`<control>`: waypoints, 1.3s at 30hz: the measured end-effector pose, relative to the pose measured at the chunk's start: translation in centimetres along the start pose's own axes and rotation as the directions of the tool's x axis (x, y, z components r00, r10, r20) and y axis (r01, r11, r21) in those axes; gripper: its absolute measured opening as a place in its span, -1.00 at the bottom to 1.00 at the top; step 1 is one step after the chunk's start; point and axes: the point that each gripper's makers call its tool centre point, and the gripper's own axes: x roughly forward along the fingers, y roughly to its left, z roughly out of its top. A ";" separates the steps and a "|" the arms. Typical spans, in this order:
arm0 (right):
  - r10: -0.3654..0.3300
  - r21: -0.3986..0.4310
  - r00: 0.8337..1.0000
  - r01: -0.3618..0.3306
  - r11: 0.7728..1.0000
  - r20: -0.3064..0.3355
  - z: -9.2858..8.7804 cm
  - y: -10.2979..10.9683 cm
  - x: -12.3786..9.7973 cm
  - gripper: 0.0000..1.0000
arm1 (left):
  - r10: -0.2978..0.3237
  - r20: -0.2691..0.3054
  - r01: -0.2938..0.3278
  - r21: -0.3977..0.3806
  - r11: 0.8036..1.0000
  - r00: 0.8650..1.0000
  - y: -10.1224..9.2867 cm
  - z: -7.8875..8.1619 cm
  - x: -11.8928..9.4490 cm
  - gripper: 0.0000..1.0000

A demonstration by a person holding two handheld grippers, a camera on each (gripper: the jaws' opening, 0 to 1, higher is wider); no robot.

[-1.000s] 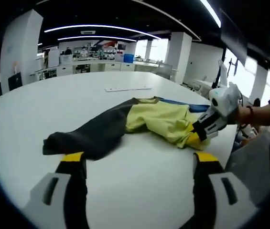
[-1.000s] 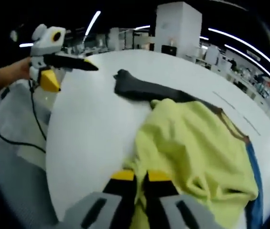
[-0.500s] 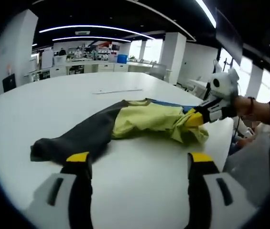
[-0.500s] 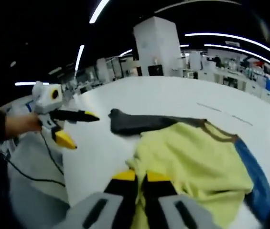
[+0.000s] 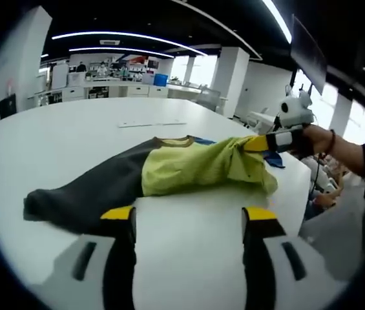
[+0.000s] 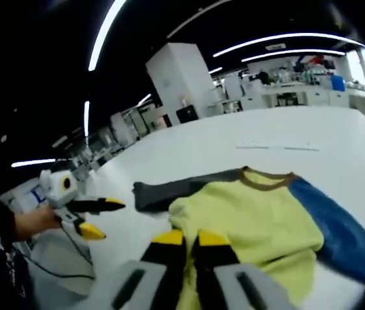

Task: Fold the garment on the visible template until the final outline fits inside the template.

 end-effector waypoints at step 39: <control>-0.138 -0.052 0.975 0.131 0.990 -0.174 -4.2 -8.4 1.3 -0.97 | -0.097 0.007 0.097 -0.167 0.981 0.995 -8.7 1.8 12.8 -0.50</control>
